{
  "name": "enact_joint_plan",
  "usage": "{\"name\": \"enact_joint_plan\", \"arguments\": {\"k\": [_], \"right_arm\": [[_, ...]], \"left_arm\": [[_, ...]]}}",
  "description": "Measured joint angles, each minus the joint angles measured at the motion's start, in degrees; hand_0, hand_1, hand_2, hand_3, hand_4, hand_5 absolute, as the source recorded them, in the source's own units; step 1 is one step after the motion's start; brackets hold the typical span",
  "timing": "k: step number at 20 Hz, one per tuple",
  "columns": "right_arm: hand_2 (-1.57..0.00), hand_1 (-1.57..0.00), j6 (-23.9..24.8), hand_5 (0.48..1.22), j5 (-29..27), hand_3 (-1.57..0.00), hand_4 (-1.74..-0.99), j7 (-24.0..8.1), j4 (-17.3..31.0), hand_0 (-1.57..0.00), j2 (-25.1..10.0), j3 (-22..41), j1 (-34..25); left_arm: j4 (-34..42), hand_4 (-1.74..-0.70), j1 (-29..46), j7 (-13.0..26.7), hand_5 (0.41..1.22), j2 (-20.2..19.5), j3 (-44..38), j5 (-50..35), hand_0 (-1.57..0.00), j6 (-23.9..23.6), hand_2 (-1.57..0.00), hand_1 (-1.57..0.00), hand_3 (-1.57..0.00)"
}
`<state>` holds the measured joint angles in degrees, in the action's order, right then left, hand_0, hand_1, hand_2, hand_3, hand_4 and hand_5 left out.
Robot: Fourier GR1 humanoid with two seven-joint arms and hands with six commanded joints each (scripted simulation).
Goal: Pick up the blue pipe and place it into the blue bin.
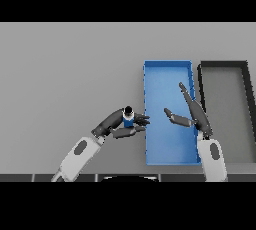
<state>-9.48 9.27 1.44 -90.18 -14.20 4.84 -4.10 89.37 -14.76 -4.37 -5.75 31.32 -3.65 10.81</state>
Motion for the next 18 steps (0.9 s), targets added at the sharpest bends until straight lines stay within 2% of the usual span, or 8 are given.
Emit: {"name": "enact_joint_plan", "arguments": {"k": [2,4,5,7,10,13,16,18], "right_arm": [[0.0,-0.01,-1.1,0.572,-0.7,0.0,-1.194,1.4,0.7,0.0,-0.5,-0.2,-0.7],[-0.03,-0.02,-2.7,0.571,-3.3,0.0,-1.166,3.0,0.7,0.0,-0.4,-0.8,-1.8],[-0.03,-0.02,-4.5,0.579,-6.5,0.0,-1.172,5.2,-0.1,0.0,0.1,-1.4,-2.4],[-0.02,-0.01,-8.5,0.597,-11.6,0.0,-1.169,6.3,-3.3,0.0,-0.8,-1.8,-2.9],[-0.01,0.0,-14.0,0.579,-16.7,0.0,-1.171,2.6,-7.6,0.0,-4.9,-1.4,-5.8],[0.0,0.0,-18.4,0.543,-21.9,0.0,-1.194,-4.1,-12.4,0.0,-8.1,0.6,-9.2],[0.0,0.0,-22.1,0.531,-23.6,0.0,-1.23,-5.8,-15.8,0.0,-10.2,3.2,-11.7],[0.0,0.0,-23.7,0.523,-25.2,0.0,-1.256,-8.1,-16.9,0.0,-10.5,5.1,-13.9]], "left_arm": [[-0.6,-1.47,0.4,0.0,1.221,0.7,0.2,0.8,-1.57,0.1,-1.57,-1.57,-1.57],[0.2,-1.47,0.8,-0.6,1.221,0.5,0.1,1.0,-1.57,0.5,-1.57,-1.57,-1.57],[0.3,-1.47,1.0,-0.9,1.221,0.7,0.3,1.4,-1.57,0.6,-1.57,-1.57,-1.57],[0.2,-1.47,0.8,-0.2,1.221,0.4,-0.5,1.4,-1.57,0.9,-1.57,-1.57,-1.57],[0.8,-1.47,1.1,-0.2,1.221,0.4,-0.6,2.0,-1.57,1.4,-1.57,-1.57,-1.57],[1.1,-1.47,1.8,0.2,1.221,0.0,-1.1,2.3,-1.57,2.0,-1.57,-1.57,-1.57],[1.7,-1.47,1.1,1.0,1.221,0.4,-1.4,2.5,-1.57,2.4,-1.57,-1.57,-1.57],[1.1,-1.47,1.1,0.9,1.221,1.0,-1.2,3.7,-1.57,2.5,-1.57,-1.57,-1.57]]}}
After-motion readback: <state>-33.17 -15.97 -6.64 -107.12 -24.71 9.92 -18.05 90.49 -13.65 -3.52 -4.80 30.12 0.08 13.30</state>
